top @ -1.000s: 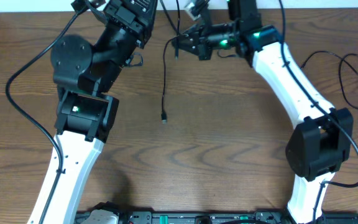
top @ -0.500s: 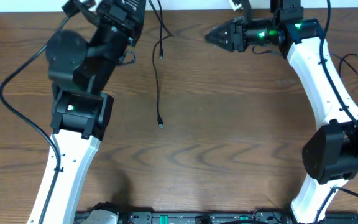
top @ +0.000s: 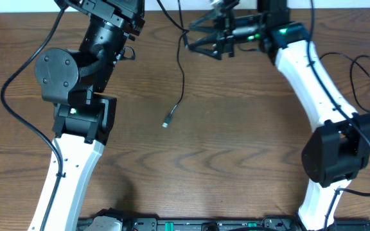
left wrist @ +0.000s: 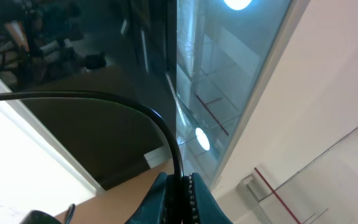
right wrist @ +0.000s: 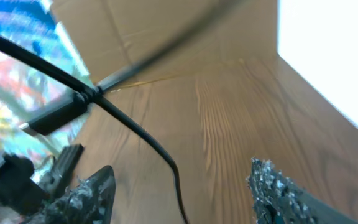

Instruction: Untangle cables

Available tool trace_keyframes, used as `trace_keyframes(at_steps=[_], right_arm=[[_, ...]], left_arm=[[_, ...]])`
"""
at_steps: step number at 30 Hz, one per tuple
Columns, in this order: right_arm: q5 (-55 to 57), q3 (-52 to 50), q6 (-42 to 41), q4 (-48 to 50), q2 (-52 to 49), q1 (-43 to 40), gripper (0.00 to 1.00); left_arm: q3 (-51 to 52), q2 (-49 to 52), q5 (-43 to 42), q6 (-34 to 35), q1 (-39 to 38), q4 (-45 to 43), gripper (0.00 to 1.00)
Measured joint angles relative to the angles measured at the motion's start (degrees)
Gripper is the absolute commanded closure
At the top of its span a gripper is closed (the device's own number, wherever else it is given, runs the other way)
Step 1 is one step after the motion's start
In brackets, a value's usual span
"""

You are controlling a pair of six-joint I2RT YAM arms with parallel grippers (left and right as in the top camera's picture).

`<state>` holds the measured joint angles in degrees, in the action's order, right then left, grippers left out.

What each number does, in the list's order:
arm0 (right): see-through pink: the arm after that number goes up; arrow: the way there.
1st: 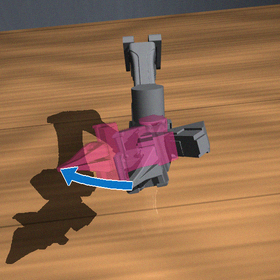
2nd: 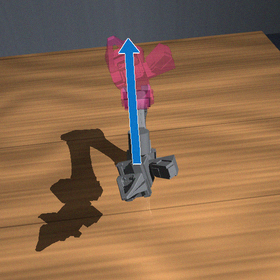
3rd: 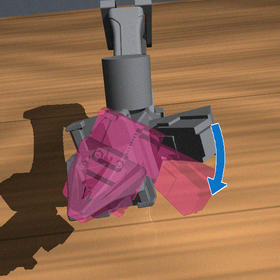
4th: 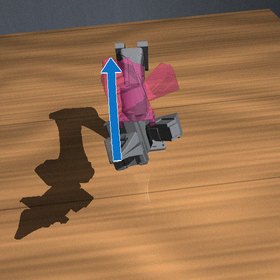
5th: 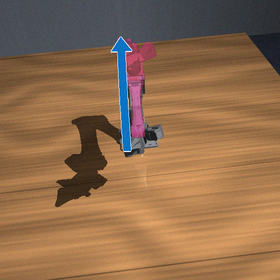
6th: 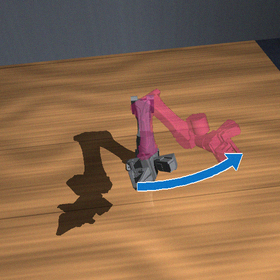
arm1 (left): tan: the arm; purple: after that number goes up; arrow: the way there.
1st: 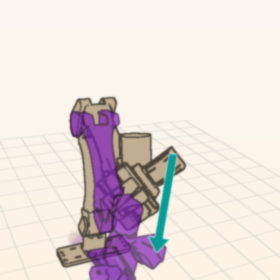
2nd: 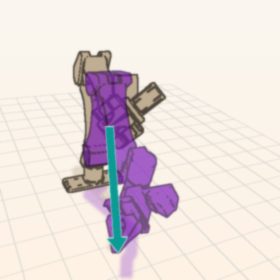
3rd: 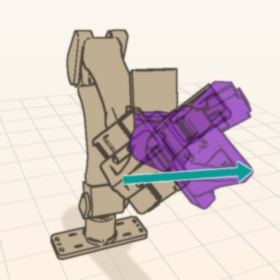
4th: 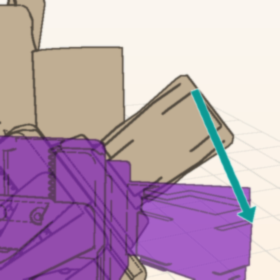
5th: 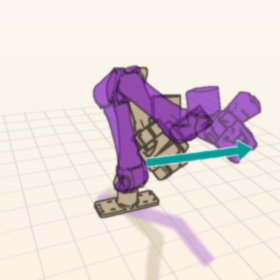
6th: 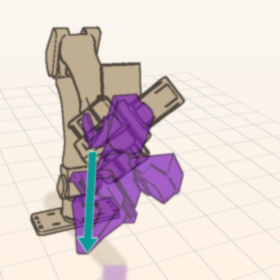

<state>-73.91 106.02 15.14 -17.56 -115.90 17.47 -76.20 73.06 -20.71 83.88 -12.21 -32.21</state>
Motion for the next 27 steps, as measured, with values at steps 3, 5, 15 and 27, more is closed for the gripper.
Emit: trace_keyframes(at_steps=[3,5,15,27], right_arm=[[-1.01,0.00,1.16,3.19,-0.48,2.34,0.43],[-1.44,0.00,1.68,5.57,-0.76,3.72,0.46],[-0.74,0.00,-1.18,12.70,-0.96,7.19,0.99],[4.55,0.00,-29.07,2.40,-0.96,-2.60,0.99]], left_arm=[[0.00,0.00,0.00,0.37,0.00,0.02,0.93],[0.00,0.00,0.00,0.39,0.00,-0.02,0.93],[0.00,0.00,-0.02,0.39,0.00,0.24,0.92],[-0.09,0.00,0.63,-6.32,0.00,21.88,0.87]])
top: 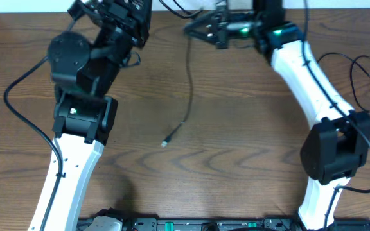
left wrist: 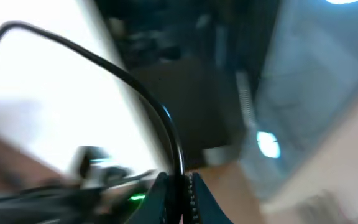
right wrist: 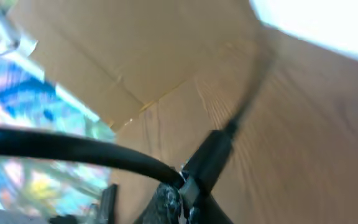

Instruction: Untangle cables

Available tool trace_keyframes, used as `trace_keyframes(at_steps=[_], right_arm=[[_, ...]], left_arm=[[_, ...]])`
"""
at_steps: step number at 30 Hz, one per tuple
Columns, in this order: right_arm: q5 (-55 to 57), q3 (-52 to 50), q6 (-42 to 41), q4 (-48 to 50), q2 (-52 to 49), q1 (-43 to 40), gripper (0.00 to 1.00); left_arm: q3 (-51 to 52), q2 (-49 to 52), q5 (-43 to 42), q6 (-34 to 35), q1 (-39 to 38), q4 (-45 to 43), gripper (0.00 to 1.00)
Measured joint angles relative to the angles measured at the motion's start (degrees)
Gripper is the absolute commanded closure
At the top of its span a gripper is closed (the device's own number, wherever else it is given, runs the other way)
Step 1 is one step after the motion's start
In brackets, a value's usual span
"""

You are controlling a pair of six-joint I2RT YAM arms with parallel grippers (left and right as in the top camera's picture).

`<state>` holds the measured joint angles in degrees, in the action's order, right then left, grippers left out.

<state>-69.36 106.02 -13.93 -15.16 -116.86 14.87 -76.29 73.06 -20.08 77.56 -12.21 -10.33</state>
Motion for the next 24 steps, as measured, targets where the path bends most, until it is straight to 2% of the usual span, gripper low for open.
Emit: trace_keyframes(at_steps=[2,5,6,8,10,13,17,24], right_arm=[[1.49,0.00,-1.42,-6.12,0.00,-2.27,0.99],[7.08,0.00,-1.92,-17.33,0.00,-5.40,0.99],[9.84,-0.04,-1.51,-21.84,0.24,-6.08,0.99],[15.19,-0.09,-0.50,-28.50,0.96,-6.95,0.99],[20.52,-0.15,0.26,-32.59,2.34,-7.65,0.99],[27.63,-0.44,1.36,-36.35,6.47,-9.27,0.99],[34.56,-0.48,2.25,-36.52,15.34,-13.99,0.99],[41.16,-0.22,2.27,-27.80,28.04,-27.61,0.99]], left_arm=[[-0.02,0.00,0.96,-3.23,0.00,5.46,0.83],[-0.09,0.13,2.12,-9.70,0.00,15.69,0.71],[-0.13,0.13,2.29,-11.69,0.00,19.17,0.55],[-0.09,0.26,2.49,-15.26,0.00,23.96,0.37],[-0.11,0.66,2.47,-17.97,0.00,26.69,0.25],[-0.09,1.31,2.49,-21.99,0.00,30.86,0.18],[-0.09,2.12,2.45,-26.73,0.00,33.03,0.18],[-0.09,2.16,2.47,-30.97,0.00,33.31,0.18]])
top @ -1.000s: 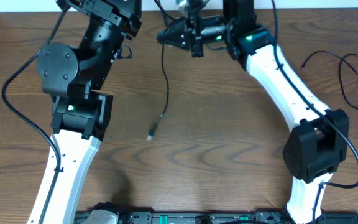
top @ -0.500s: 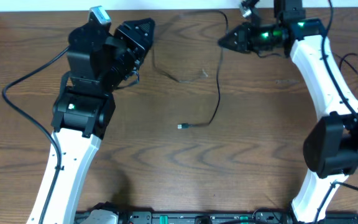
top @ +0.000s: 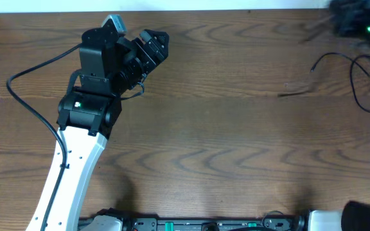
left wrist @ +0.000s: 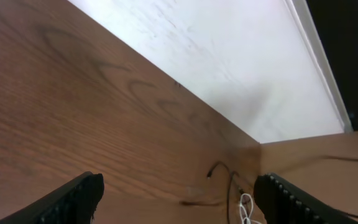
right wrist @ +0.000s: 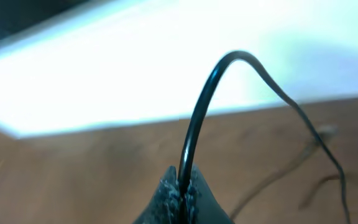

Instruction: Untangle cables

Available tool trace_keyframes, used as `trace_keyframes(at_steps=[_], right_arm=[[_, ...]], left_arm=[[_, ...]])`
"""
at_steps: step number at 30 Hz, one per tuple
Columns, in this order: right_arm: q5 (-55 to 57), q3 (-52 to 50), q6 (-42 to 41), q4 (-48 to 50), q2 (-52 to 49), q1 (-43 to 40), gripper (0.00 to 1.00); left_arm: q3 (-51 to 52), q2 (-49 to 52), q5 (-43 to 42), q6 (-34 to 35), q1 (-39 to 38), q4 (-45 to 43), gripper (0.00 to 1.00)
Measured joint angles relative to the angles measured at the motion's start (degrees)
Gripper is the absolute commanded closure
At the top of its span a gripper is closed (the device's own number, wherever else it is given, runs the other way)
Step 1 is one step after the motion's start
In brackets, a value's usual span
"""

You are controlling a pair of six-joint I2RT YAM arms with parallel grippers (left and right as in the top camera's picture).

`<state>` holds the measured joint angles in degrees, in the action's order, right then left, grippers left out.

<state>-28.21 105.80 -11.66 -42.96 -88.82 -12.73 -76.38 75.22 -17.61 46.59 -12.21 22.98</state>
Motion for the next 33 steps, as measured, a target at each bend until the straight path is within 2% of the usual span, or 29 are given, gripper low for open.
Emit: trace_keyframes(at_steps=[8,9,10,11,14,18,23,28,29,33], right_arm=[[7.50,0.02,-0.33,3.96,-0.70,-14.73,0.99],[8.52,0.00,-0.33,4.39,-1.42,-15.82,0.87],[9.51,0.00,-0.35,5.05,-2.29,-16.85,0.52],[10.49,0.02,-0.42,6.14,-3.58,-17.99,0.01],[11.78,0.02,-0.90,7.41,-7.08,-20.00,0.01],[10.36,-0.17,-1.27,-0.28,-11.23,-20.79,0.01],[5.09,-0.33,-1.29,-10.80,-10.27,-19.76,0.01],[0.26,-0.33,3.06,-23.26,-4.37,-15.21,0.01],[0.26,-0.24,4.48,-25.20,-2.82,-13.64,0.01],[3.50,-0.20,8.26,-34.21,3.78,-6.69,0.01]], left_arm=[[0.00,0.00,0.00,-0.57,0.00,0.02,0.18],[0.00,0.00,0.00,-0.57,0.00,0.02,0.18],[0.00,0.02,0.00,-0.59,0.00,0.00,0.17],[0.00,0.07,0.00,-0.59,0.00,0.02,0.18],[0.00,0.72,0.00,-0.79,0.00,0.02,0.16],[0.00,2.43,-0.04,-5.62,0.00,-0.02,0.16],[0.00,3.10,-0.04,-19.56,0.00,-0.66,0.15],[0.00,3.10,-0.07,-32.96,0.48,-0.37,0.14],[0.00,3.10,-0.04,-35.32,0.63,0.04,0.01],[0.00,3.06,1.46,-42.45,1.14,2.93,0.00]])
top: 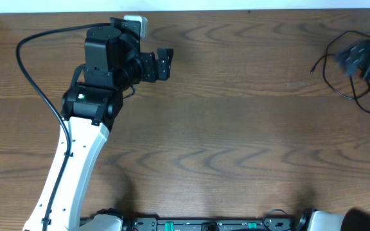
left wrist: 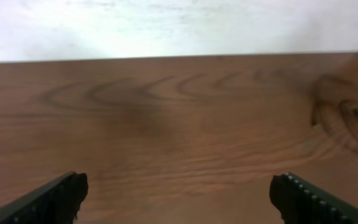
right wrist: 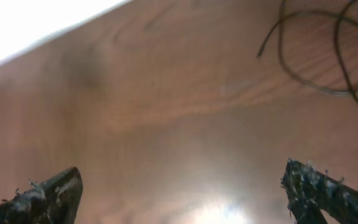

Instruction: Untangle cables

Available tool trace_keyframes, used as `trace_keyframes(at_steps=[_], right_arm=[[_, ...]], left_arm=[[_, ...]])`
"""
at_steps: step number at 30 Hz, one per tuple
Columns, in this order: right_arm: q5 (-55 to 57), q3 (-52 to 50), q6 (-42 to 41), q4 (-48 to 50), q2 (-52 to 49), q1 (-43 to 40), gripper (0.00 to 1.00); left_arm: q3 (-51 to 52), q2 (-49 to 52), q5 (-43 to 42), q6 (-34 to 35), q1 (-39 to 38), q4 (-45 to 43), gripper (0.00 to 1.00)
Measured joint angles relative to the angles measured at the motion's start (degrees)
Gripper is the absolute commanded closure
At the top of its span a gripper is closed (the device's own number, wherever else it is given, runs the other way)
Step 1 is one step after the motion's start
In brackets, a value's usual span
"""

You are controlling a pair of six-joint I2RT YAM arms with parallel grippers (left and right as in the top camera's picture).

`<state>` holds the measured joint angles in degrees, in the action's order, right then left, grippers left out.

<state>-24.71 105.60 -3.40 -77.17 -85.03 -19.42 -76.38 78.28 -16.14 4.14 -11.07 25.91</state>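
Note:
A black cable (top: pixel 329 72) lies in loose loops on the wooden table at the far right; the right wrist view shows it curling at the upper right (right wrist: pixel 303 73). A white cable lies at the right edge beside it. My right gripper (top: pixel 363 58), blurred overhead, is over the black cable's loops; the wrist view shows it open (right wrist: pixel 182 199) with only bare wood between its fingers. My left gripper (top: pixel 167 64) is open at the back left, far from both cables, and nothing is between its fingertips (left wrist: pixel 179 199).
The wooden table (top: pixel 236 141) ends at a white wall strip along the back. The left arm's own black supply cable (top: pixel 34 77) arcs out to the left of the arm. The right arm's body is mostly out of view.
My right gripper was shut on the black cable at the table's far right; now it is open and the cable lies on the table there. The left gripper stays open and has turned slightly.
First my left gripper was shut on the black cable at the back middle, the right open beside it. Then both were shut on it. Then the left was open and the right held the cable at the far right. Now both are open and the cable lies there.

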Motion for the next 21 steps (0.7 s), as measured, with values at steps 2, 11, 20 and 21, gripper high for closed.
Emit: trace_keyframes(at_steps=[2,11,20,21], right_arm=[[2.03,0.02,1.09,-2.86,3.19,2.84,0.01],[7.67,0.11,2.99,-10.73,15.28,5.75,0.01],[8.87,0.11,2.99,-13.57,22.16,5.79,0.01],[8.92,0.11,2.99,-14.29,22.60,5.79,0.01]], left_arm=[[-0.02,0.00,1.36,-2.03,0.11,1.51,0.00],[0.00,0.00,3.23,-5.31,0.11,8.13,0.00],[0.00,0.00,3.45,-5.70,0.11,11.63,0.00],[-0.02,0.00,3.45,-5.70,0.11,11.61,0.00]])
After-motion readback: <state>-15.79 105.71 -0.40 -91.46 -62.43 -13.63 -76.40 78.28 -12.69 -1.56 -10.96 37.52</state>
